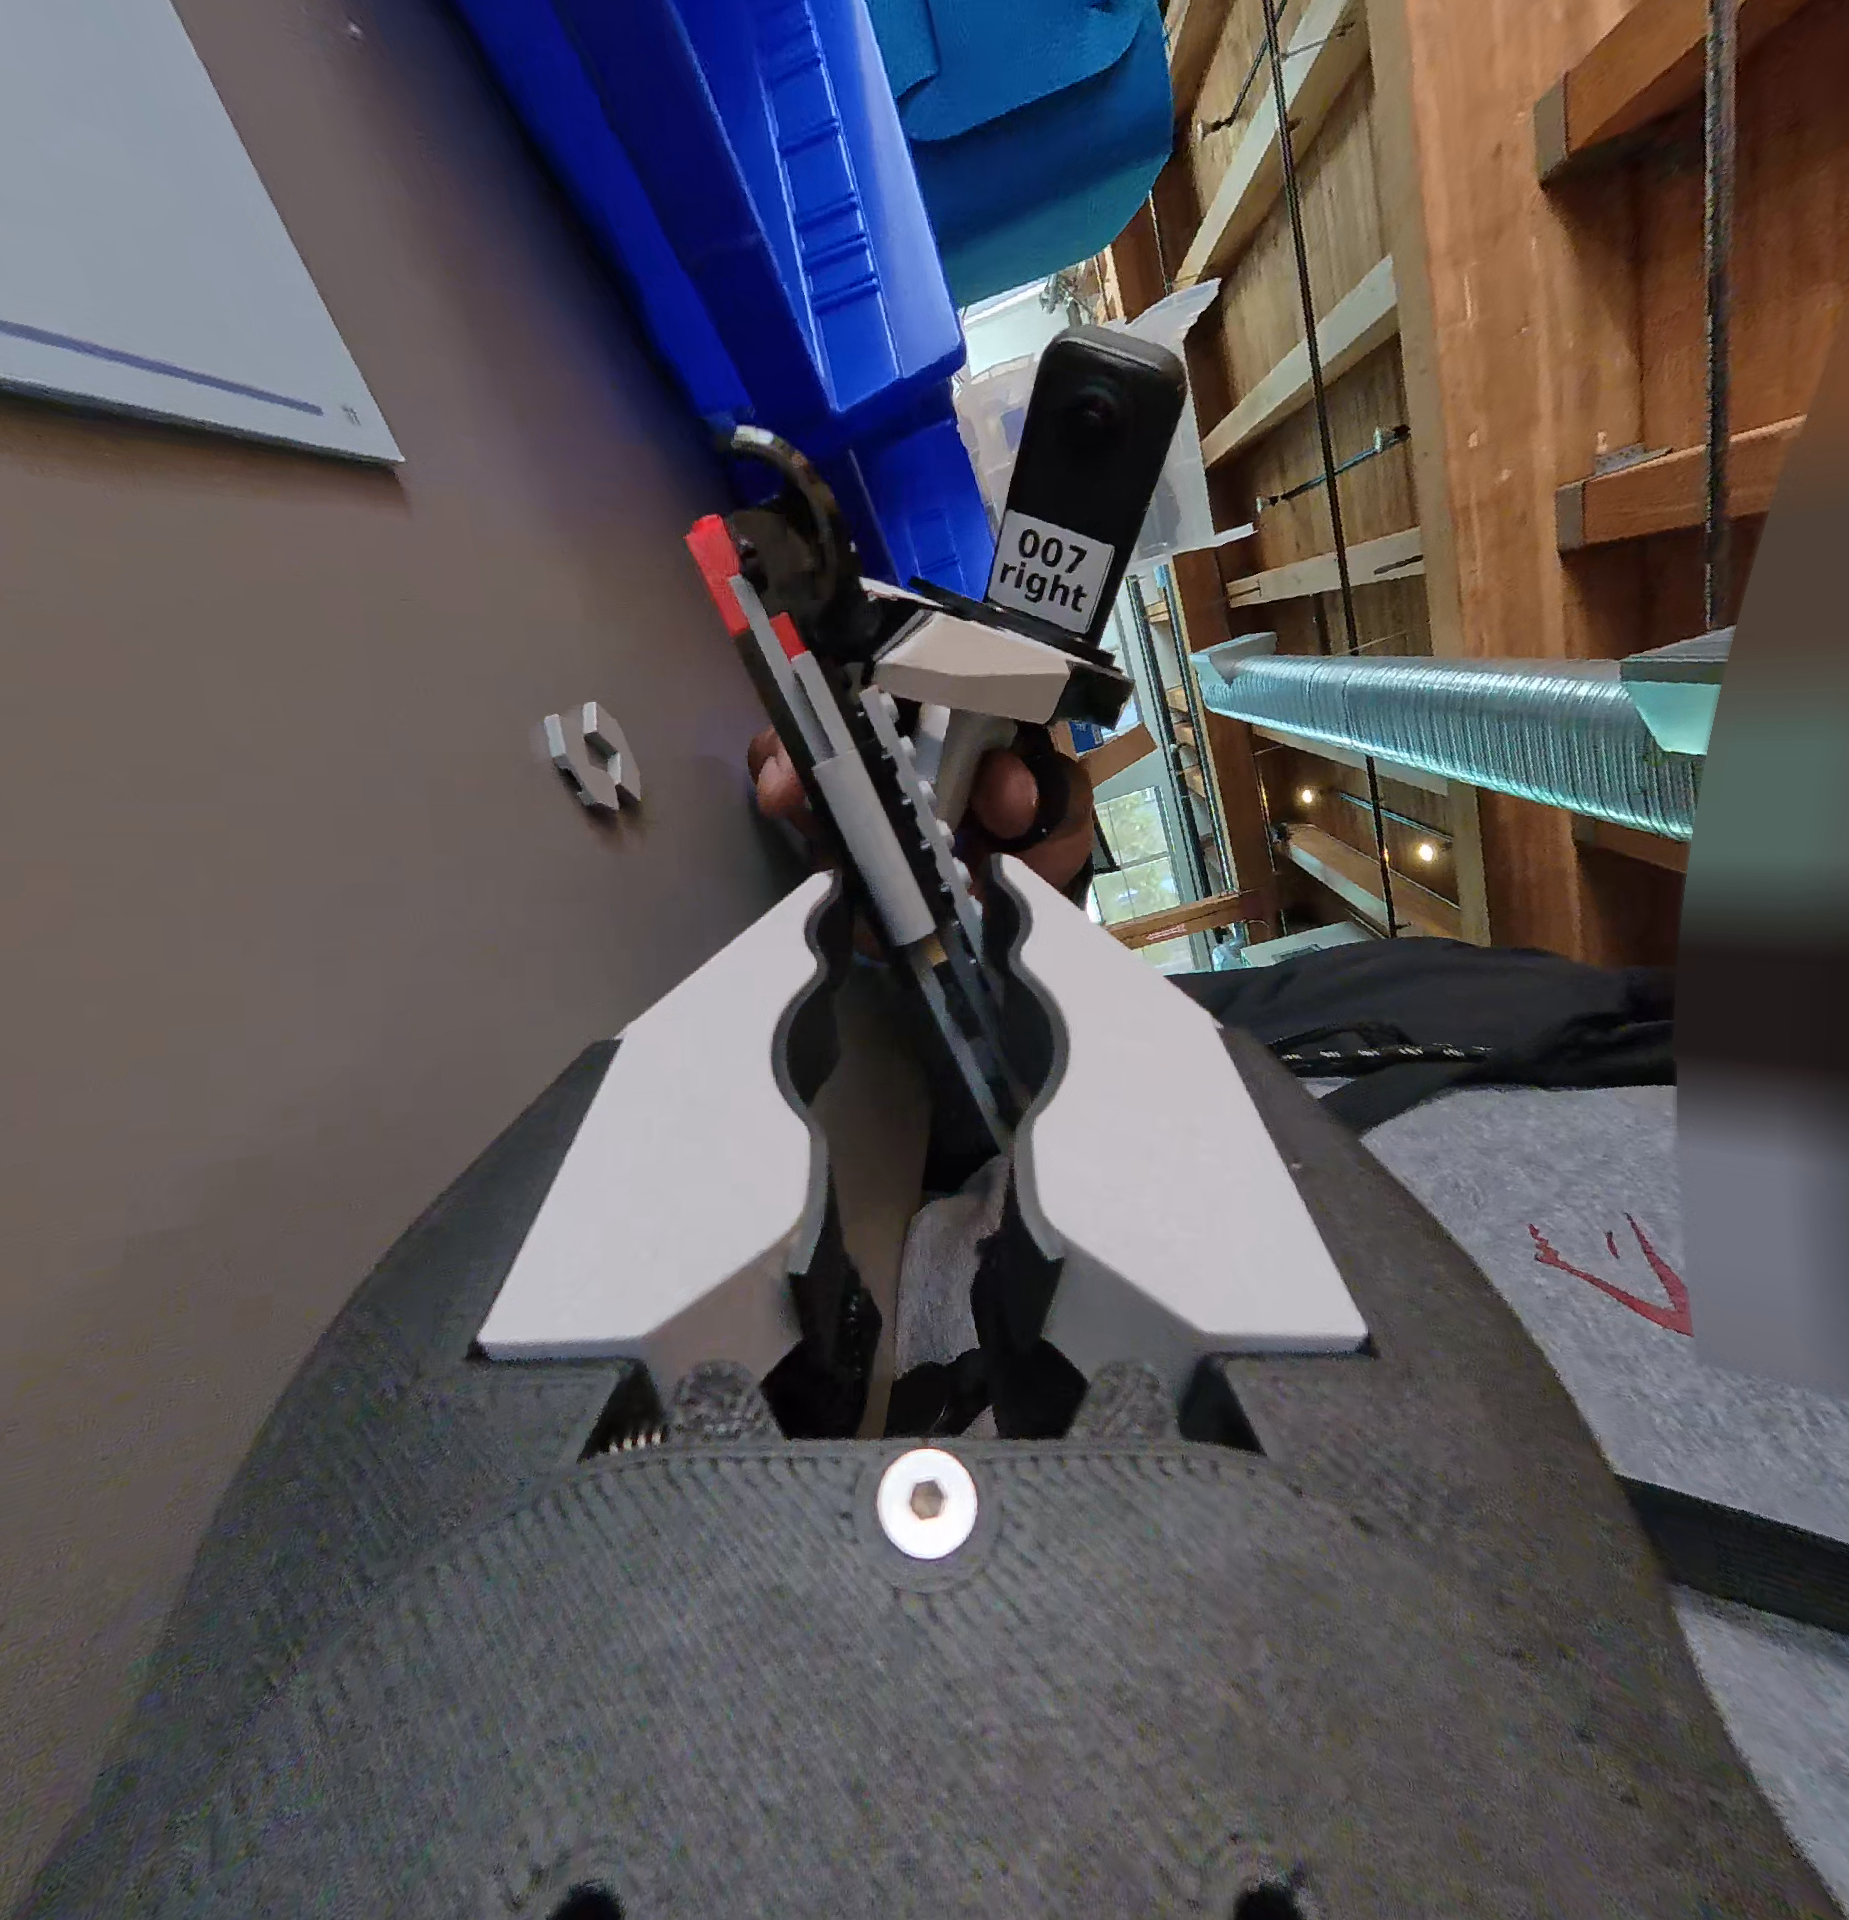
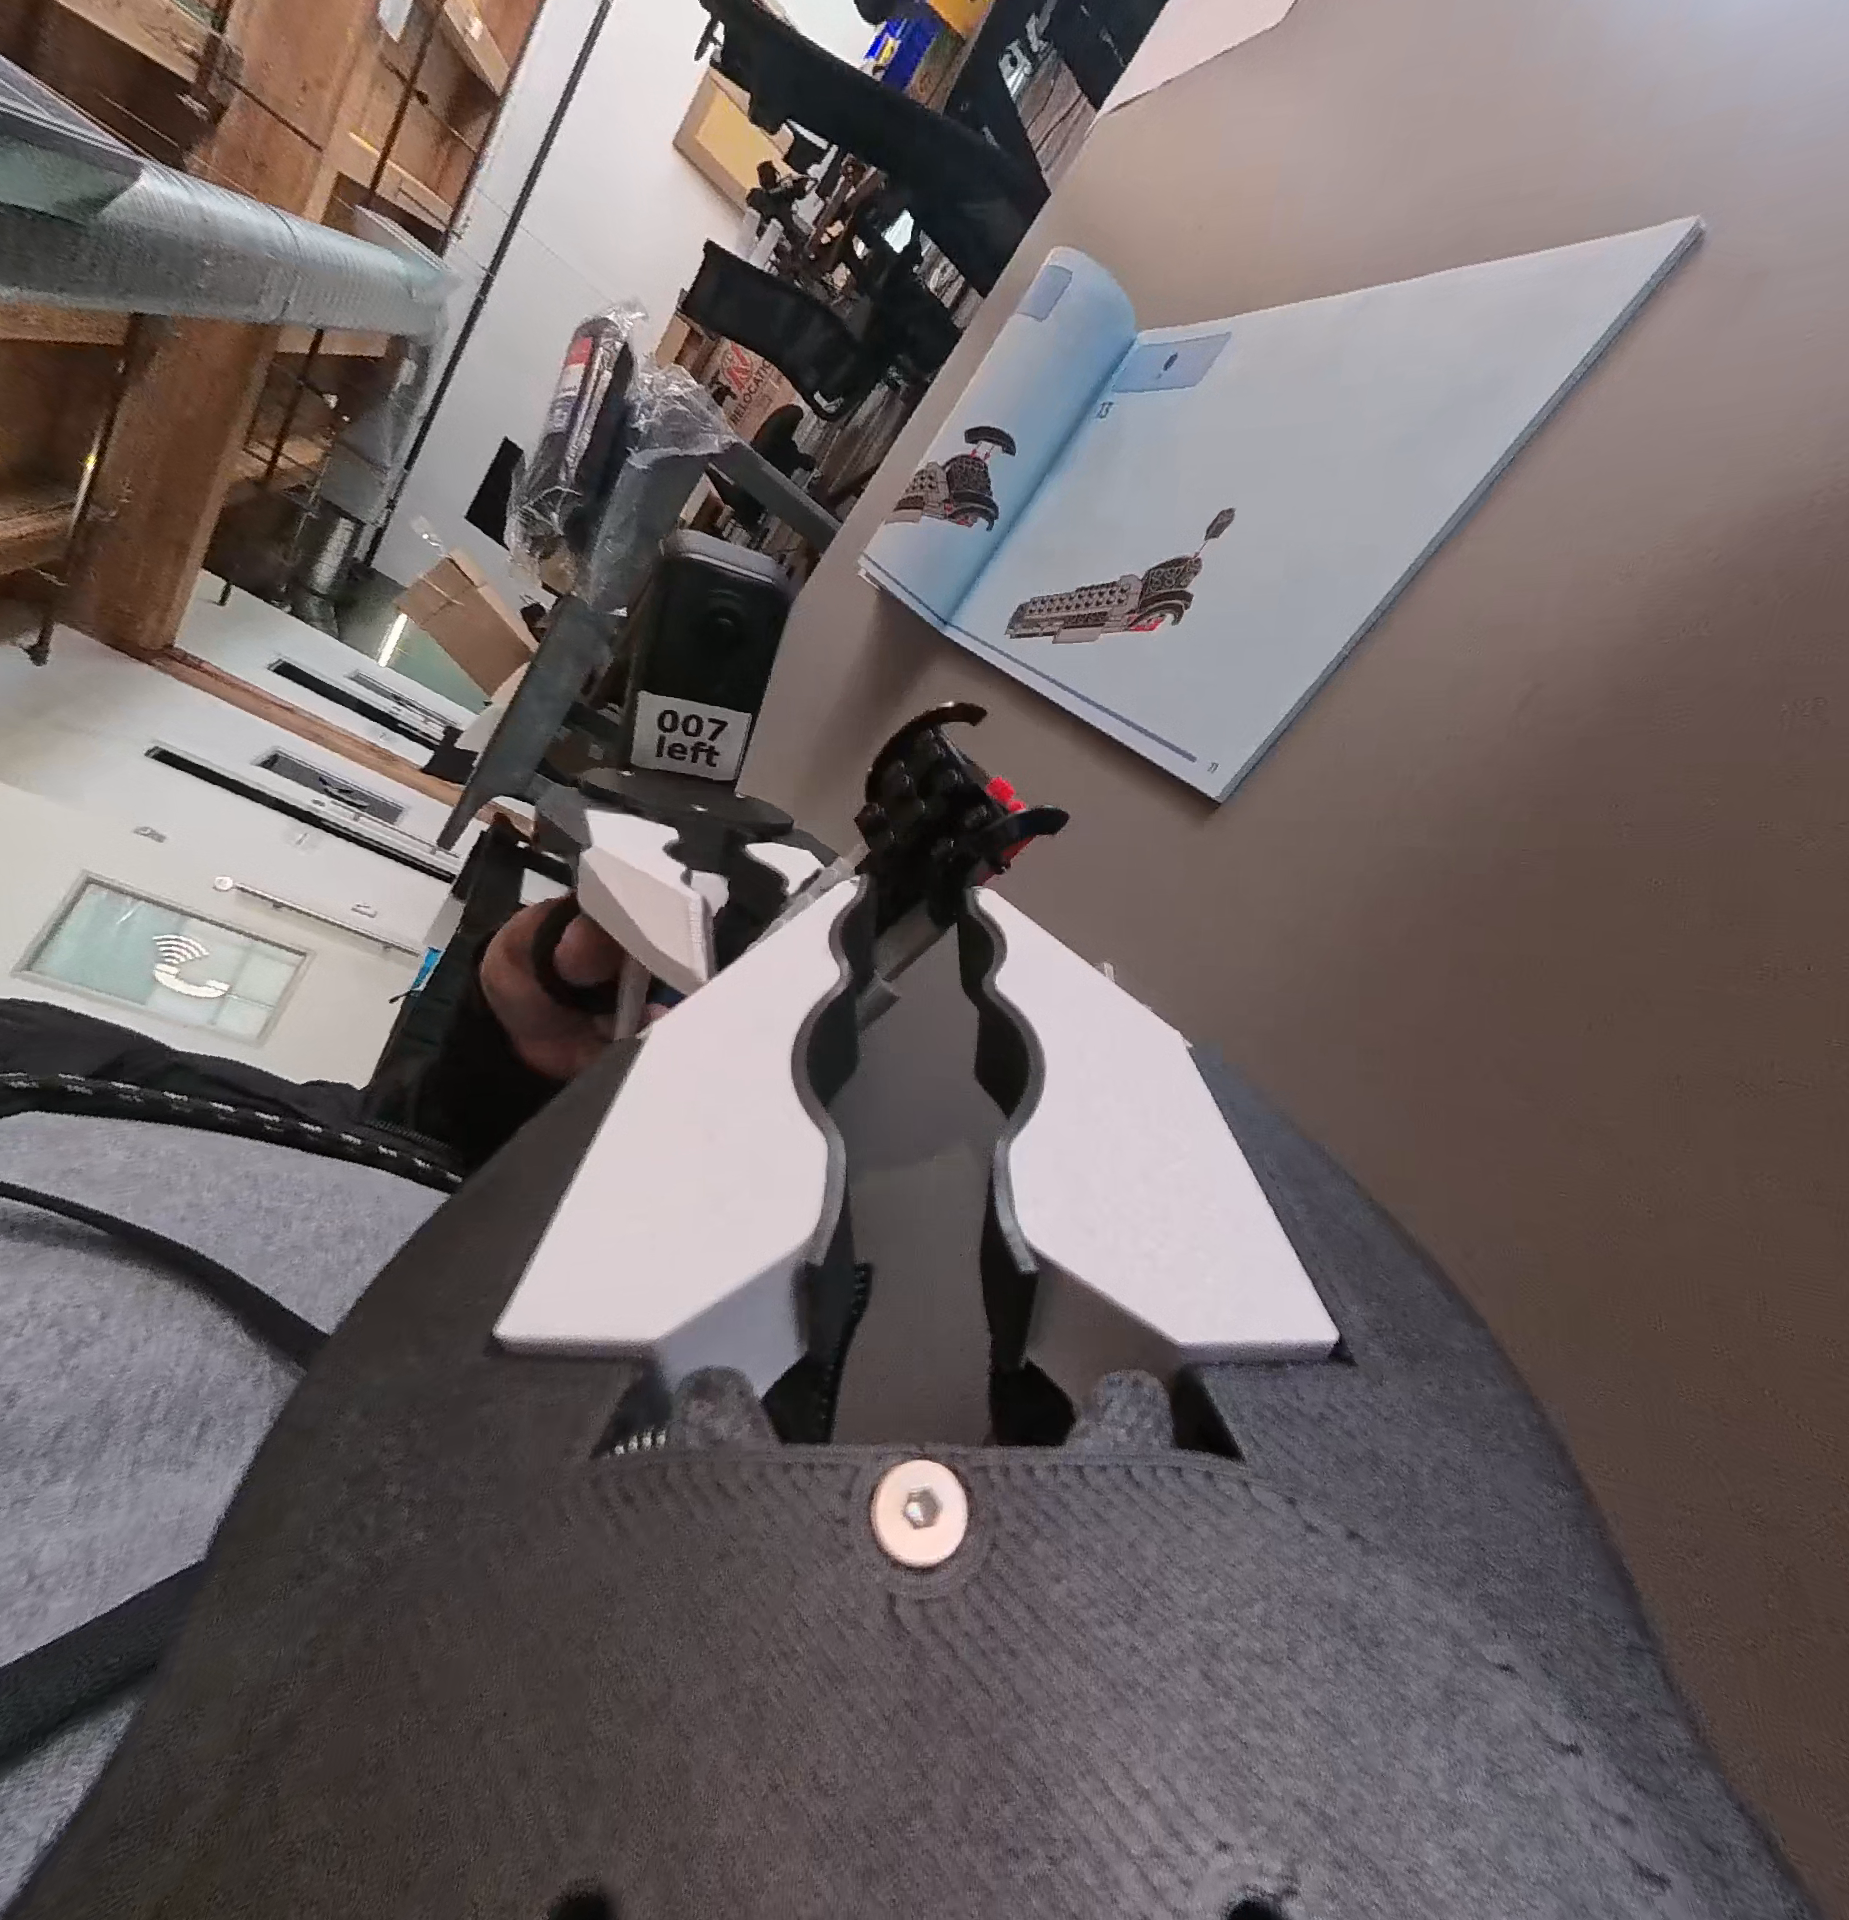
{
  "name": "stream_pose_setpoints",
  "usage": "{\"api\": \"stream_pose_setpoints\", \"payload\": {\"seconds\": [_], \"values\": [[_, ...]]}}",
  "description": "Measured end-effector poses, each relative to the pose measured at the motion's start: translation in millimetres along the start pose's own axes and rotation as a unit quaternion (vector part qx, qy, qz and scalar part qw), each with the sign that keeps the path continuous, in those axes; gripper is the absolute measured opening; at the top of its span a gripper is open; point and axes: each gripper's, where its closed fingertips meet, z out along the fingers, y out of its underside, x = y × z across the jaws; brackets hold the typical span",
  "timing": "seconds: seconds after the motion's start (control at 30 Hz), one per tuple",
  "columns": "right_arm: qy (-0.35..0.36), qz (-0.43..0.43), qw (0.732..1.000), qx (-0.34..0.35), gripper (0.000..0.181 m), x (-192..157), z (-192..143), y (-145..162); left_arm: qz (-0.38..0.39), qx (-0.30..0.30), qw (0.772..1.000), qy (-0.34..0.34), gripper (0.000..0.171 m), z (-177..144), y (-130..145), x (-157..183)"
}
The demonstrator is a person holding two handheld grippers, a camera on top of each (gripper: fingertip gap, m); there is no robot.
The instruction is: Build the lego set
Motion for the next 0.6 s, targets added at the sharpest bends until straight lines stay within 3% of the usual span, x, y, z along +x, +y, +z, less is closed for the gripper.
{"api": "stream_pose_setpoints", "payload": {"seconds": [0.33,0.6], "values": [[-0.025,0.014,0.999,0.018,0.016,-5.1,-1.6,-6.0,0.062,0.017,0.998,0.021,0.027,2.3,-6.1,14.4],[-0.025,0.017,0.999,0.017,0.016,-5.2,0.2,-5.9,0.04,-0.009,0.999,0.025,0.033,5.4,-0.6,10.6]]}}
